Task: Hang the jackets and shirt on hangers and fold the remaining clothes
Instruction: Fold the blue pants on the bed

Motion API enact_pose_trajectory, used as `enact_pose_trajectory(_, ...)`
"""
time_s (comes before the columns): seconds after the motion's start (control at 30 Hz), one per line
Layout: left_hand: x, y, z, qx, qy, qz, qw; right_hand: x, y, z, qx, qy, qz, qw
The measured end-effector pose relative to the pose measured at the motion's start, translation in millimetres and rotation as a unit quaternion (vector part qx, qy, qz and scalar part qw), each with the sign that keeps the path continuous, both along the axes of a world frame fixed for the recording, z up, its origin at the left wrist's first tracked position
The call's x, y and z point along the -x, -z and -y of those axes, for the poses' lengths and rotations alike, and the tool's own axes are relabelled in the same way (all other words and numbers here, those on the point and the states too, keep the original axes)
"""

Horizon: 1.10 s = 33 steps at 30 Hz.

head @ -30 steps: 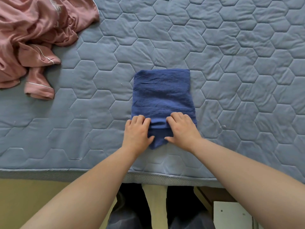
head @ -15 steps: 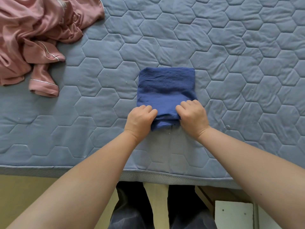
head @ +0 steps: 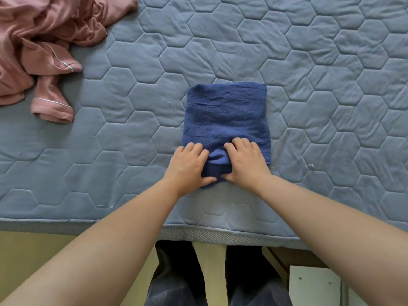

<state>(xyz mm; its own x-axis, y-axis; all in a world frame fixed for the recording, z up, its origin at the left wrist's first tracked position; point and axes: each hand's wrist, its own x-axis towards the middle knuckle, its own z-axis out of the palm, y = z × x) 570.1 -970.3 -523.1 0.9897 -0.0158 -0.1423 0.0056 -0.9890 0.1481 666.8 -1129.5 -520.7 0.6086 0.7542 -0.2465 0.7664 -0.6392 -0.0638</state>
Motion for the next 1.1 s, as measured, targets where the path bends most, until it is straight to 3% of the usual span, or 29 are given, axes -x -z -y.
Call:
enact_pose_trajectory(0.2,-14.8,2.0,-7.2,-0.03,0.036,-0.027,0.999,-22.2,-7.2,-22.0,0.121,-0.102,-0.025,0.987)
enact_pose_trajectory(0.27,-20.5,1.6,-10.1,-0.005,0.062,0.016,0.998,-27.0,-10.4,-22.1,0.047,-0.135,-0.011,0.99)
enact_pose_trajectory(0.33,-27.2,-2.7,-14.4,0.019,0.068,0.076,0.995,-35.9,-12.8,-19.6,-0.07,-0.161,0.057,0.983)
enact_pose_trajectory(0.4,-31.9,-6.0,-18.2,0.02,0.067,0.131,0.989,-39.1,-17.2,-13.9,-0.127,-0.182,0.118,0.968)
enact_pose_trajectory(0.47,-29.6,-4.8,-17.6,0.001,0.091,0.15,0.984,-33.3,-13.9,-5.0,-0.142,-0.227,0.141,0.953)
enact_pose_trajectory(0.53,-19.5,7.1,-15.5,-0.026,0.121,0.139,0.983,-19.8,-0.5,8.1,-0.09,-0.26,0.117,0.954)
enact_pose_trajectory(0.7,9.8,22.8,-14.1,-0.045,0.056,0.048,0.996,-2.3,18.2,35.0,0.032,-0.175,0.026,0.984)
enact_pose_trajectory(0.8,24.6,24.4,-4.2,-0.023,0.017,0.079,0.996,8.3,19.9,52.3,-0.013,-0.123,0.036,0.992)
enact_pose_trajectory(0.9,21.3,21.5,-0.3,-0.024,0.048,0.082,0.995,5.6,17.3,54.7,-0.044,-0.077,0.052,0.995)
enact_pose_trajectory(1.1,-3.6,22.8,6.3,-0.044,0.05,-0.098,0.993,-5.6,16.0,31.9,0.089,-0.044,-0.008,0.995)
